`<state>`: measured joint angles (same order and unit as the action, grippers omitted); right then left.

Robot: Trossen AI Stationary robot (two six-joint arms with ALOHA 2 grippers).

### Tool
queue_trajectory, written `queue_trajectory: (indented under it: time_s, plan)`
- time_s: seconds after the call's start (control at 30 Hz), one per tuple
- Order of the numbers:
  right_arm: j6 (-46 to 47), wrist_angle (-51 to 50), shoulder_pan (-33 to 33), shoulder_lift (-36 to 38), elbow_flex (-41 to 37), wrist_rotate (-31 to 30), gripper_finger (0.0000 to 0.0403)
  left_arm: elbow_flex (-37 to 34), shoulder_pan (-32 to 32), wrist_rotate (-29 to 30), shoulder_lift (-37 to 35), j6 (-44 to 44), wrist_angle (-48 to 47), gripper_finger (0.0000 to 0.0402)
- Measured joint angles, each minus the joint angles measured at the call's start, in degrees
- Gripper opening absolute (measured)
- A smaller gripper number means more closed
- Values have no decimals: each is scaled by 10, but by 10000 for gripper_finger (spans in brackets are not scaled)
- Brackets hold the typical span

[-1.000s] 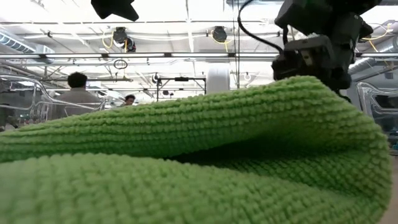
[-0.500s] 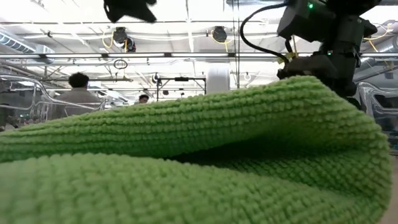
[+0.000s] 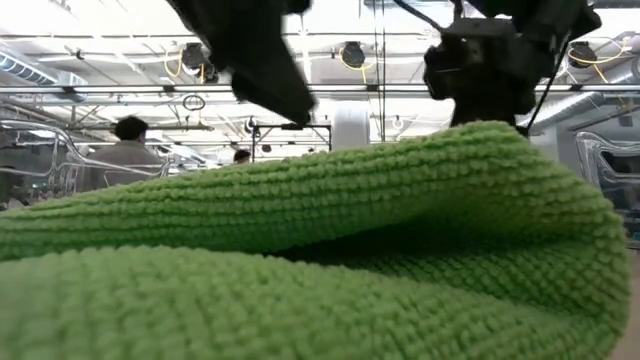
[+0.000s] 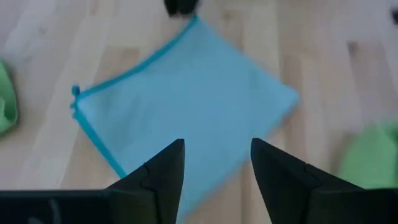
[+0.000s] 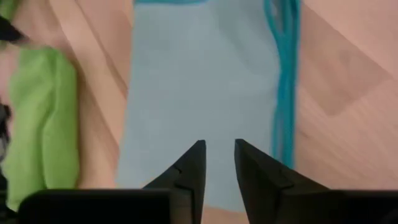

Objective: Sort microfiber towel by color & place in baskets
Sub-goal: Fold the blue microfiber towel

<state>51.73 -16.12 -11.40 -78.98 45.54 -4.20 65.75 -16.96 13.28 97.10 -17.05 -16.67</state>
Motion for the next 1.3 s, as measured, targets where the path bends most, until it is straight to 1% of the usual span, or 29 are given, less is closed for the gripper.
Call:
queue_trajectory:
  time_s: [0.07,0.13,0.23,0.4,0.47,0.53,0.67,0.73,0.83,0.9,0.97,1.1,1.2,1.3]
  plan:
    - [14,30,1,-19,0,-4,66,0,14,0,22,-1,30,188]
    - [31,35,6,-42,0,-8,55,0,26,0,43,-10,68,188]
    - [27,54,10,-80,0,12,39,0,41,-2,68,-15,86,188]
    - [12,70,8,-124,-1,71,14,0,51,-15,101,-15,53,188]
    - [16,79,8,-135,-1,69,4,0,53,-19,106,-12,7,188]
    - [19,76,12,-144,-1,53,2,0,55,-17,111,-12,-29,188]
    - [16,85,35,-158,6,29,1,-1,59,14,107,-6,-133,188]
    - [12,83,52,-168,17,46,1,0,62,47,106,0,-172,188]
    - [-17,75,65,-176,40,81,1,-1,72,98,100,35,-214,188]
    - [-57,72,62,-175,66,94,1,-1,81,108,90,52,-221,188]
    - [-127,65,52,-168,95,102,0,0,87,106,74,59,-218,188]
    - [-334,44,33,-152,142,102,4,1,87,84,36,60,-190,188]
    - [-484,18,29,-144,164,100,20,0,81,60,3,39,-145,188]
    - [-588,-39,40,-141,169,100,49,0,73,47,-22,-10,-87,188]
